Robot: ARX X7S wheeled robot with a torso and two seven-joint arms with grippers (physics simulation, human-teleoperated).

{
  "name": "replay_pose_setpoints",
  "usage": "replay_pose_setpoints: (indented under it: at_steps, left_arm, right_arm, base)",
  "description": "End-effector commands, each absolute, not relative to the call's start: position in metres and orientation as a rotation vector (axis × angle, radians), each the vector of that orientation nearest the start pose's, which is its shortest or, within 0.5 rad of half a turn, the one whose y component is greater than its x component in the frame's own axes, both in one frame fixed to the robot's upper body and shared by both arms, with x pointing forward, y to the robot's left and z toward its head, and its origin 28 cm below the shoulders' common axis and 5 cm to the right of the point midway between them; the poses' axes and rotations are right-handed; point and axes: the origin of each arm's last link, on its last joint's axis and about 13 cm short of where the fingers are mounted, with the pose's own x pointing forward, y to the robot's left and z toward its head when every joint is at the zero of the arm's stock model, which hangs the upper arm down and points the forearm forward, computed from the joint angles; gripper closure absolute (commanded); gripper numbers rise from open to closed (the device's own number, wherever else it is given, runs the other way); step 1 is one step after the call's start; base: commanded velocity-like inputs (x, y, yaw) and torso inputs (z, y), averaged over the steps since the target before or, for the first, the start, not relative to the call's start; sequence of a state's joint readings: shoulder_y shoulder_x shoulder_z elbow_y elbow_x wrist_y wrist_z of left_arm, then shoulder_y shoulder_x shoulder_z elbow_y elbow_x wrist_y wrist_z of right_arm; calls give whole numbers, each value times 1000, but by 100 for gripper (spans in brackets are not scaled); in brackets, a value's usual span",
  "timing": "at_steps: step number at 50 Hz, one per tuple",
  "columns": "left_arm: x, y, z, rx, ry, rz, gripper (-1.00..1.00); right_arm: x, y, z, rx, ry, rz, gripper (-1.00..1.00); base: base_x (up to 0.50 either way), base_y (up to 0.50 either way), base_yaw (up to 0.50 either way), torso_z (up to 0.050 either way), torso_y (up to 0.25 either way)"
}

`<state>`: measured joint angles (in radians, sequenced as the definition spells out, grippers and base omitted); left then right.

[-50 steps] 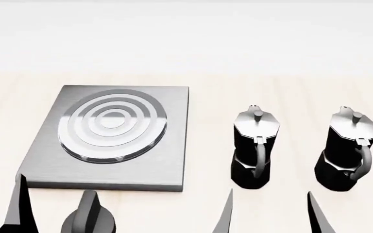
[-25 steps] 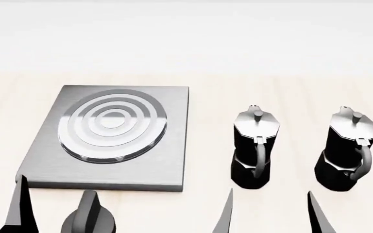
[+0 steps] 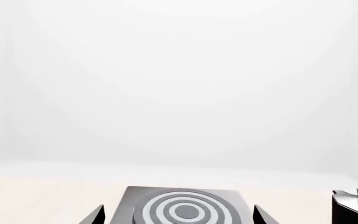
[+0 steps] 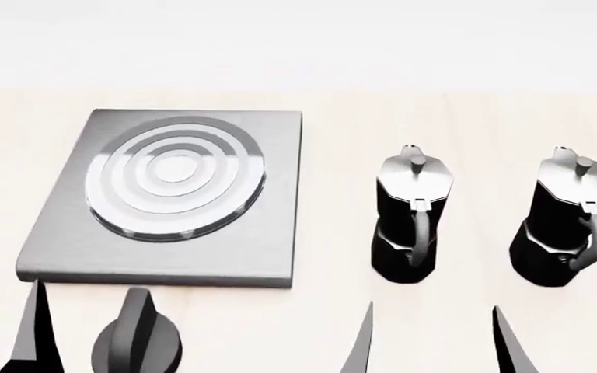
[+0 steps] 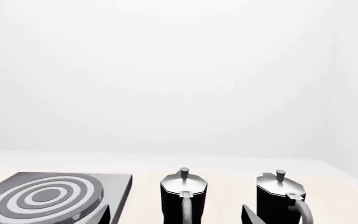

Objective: Turn off the stove.

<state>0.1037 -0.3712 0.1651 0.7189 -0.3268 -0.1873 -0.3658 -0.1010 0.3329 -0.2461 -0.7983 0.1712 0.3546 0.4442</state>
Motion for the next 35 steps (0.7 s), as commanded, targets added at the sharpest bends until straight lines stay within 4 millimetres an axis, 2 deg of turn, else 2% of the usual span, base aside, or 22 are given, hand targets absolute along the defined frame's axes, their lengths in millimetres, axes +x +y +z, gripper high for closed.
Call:
replay_pose_setpoints:
  at_steps: [1,35]
  left_arm:
    - [166,214,125,-61,-323,-28,-100]
    - [166,213,123,-59,-319,-35,-100]
  right_arm:
    - [159,-90,125,-44,-275,-36,-100]
    - [159,-91,125,-44,-274,-40,-100]
  base:
    - [0,0,0,0,-74]
    - [0,0,0,0,-77]
